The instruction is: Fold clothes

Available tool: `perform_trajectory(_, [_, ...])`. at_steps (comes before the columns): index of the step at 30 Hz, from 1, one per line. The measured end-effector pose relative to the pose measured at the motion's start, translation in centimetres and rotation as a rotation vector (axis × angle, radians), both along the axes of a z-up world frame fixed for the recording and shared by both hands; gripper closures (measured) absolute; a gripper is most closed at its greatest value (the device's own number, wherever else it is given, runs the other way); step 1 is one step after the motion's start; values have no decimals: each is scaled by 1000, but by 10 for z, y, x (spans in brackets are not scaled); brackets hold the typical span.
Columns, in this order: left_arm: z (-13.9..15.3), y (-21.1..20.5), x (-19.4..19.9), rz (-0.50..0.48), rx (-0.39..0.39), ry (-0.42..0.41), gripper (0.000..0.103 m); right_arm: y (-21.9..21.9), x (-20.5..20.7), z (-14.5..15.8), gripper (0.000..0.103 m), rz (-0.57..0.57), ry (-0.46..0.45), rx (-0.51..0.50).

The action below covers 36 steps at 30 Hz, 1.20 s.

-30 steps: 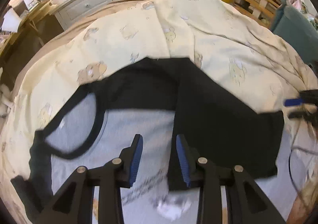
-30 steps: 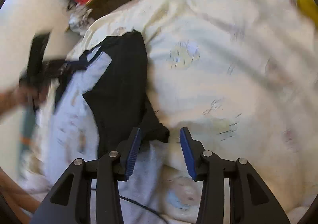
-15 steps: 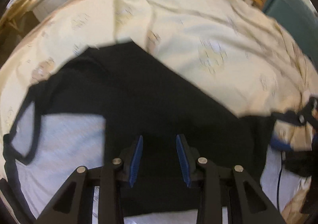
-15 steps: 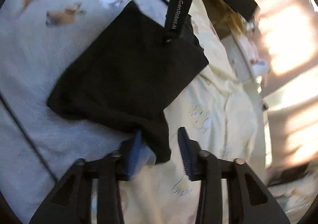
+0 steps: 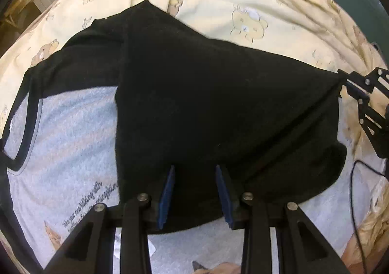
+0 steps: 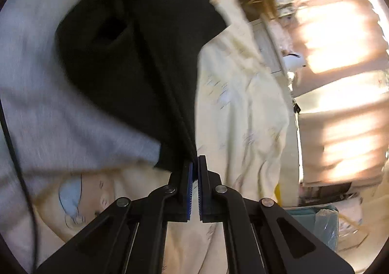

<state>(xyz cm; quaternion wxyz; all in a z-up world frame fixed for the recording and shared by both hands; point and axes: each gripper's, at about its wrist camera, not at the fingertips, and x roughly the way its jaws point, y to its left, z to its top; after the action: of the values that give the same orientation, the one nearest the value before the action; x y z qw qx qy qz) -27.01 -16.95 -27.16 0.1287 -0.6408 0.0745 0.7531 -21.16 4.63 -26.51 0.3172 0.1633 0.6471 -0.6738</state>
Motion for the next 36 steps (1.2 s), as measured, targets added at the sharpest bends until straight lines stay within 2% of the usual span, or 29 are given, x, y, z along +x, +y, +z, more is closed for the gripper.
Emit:
perform_trajectory(3, [1,-4,3,6,-8,-13,67,9,-13,-11,96,-103,-18,46])
perform_trajectory(4, [1,-5,4,7,-10,-17,67,15,-22,-9,96,-151,-39,34])
perform_trajectory(5, [4,-7,4,2,-12,-15,67,24,-33,0,96,-217,-101,-16])
perform_trajectory(6, [7,-8,5,-3,-12,-11,67,33,-43,9,96,-283,-167,-70])
perform_trajectory(8, [22,-15,3,9,34,32,67,47,-63,41,96,-392,-378,-270])
perform_trajectory(10, [39,-21,-5,50,93,86,67,54,-83,71,96,-462,-656,-494])
perform_trajectory(12, [51,-23,-14,95,132,118,67,48,-101,86,95,-530,-875,-675])
perform_trajectory(14, [42,-13,-19,103,106,101,67,28,-112,89,95,-545,-1031,-764])
perform_trajectory(18, [11,18,-11,110,98,35,67,-26,-113,65,95,-604,-1186,-755])
perform_trajectory(20, [-3,35,2,91,94,5,67,-39,-114,40,95,-637,-1160,-628])
perform_trajectory(21, [-4,41,9,71,79,18,66,-46,-113,28,95,-650,-1142,-564])
perform_trajectory(23, [-5,50,23,20,46,38,61,-40,-98,23,99,-625,-1065,-454])
perform_trajectory(25, [-5,50,36,-13,64,31,55,-29,-83,20,100,-605,-1019,-370])
perform_trajectory(26, [-6,49,41,-23,65,24,55,-20,-82,22,101,-626,-1005,-361])
perform_trajectory(28, [-2,44,50,-24,63,31,55,-5,-82,30,101,-661,-995,-373])
perform_trajectory(30, [3,40,58,-13,75,43,55,-3,-80,50,97,-636,-987,-458])
perform_trajectory(31, [7,39,61,-2,88,50,55,-2,-79,59,92,-623,-983,-501])
perform_trajectory(32, [7,40,64,11,102,40,55,-2,-78,69,92,-609,-980,-543])
perform_trajectory(34, [4,44,71,27,85,-15,55,-16,-77,80,92,-562,-1013,-618])
perform_trajectory(36, [10,39,88,60,70,-28,55,-34,-78,68,92,-549,-1109,-612])
